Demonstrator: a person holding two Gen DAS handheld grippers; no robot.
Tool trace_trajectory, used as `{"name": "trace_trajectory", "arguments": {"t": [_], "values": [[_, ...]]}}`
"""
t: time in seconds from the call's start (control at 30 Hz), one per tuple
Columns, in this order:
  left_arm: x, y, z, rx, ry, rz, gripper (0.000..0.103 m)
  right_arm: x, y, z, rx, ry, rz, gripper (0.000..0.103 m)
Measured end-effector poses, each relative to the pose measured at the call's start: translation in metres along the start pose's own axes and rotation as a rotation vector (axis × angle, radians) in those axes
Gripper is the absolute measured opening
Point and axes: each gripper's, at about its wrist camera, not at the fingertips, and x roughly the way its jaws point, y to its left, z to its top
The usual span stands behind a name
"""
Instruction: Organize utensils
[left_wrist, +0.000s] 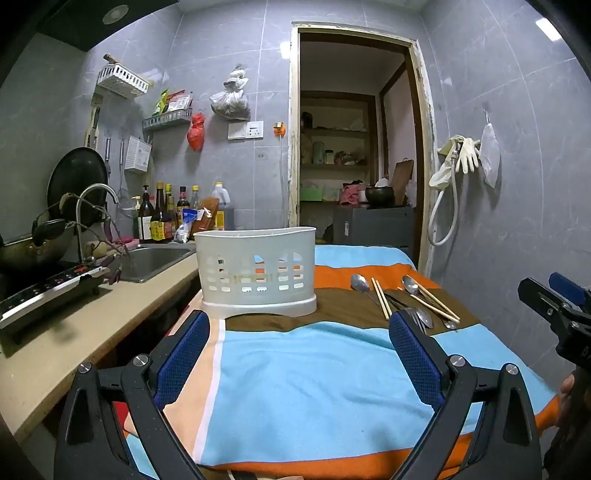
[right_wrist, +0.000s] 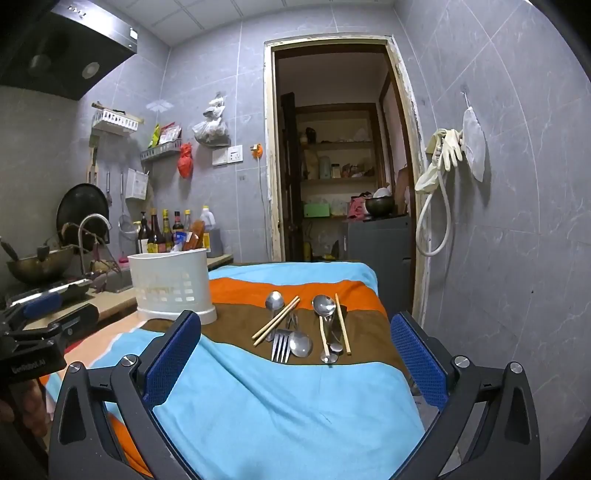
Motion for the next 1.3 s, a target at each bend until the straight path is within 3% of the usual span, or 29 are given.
{"name": "trace_trajectory", "arguments": {"t": [1.3], "values": [[0.0024, -0.0009, -0.0004, 0.008, 0.006, 0.003, 0.095, 0.0011, 0.0021, -0.004, -0.001, 0.012, 0.004, 0.103]]}}
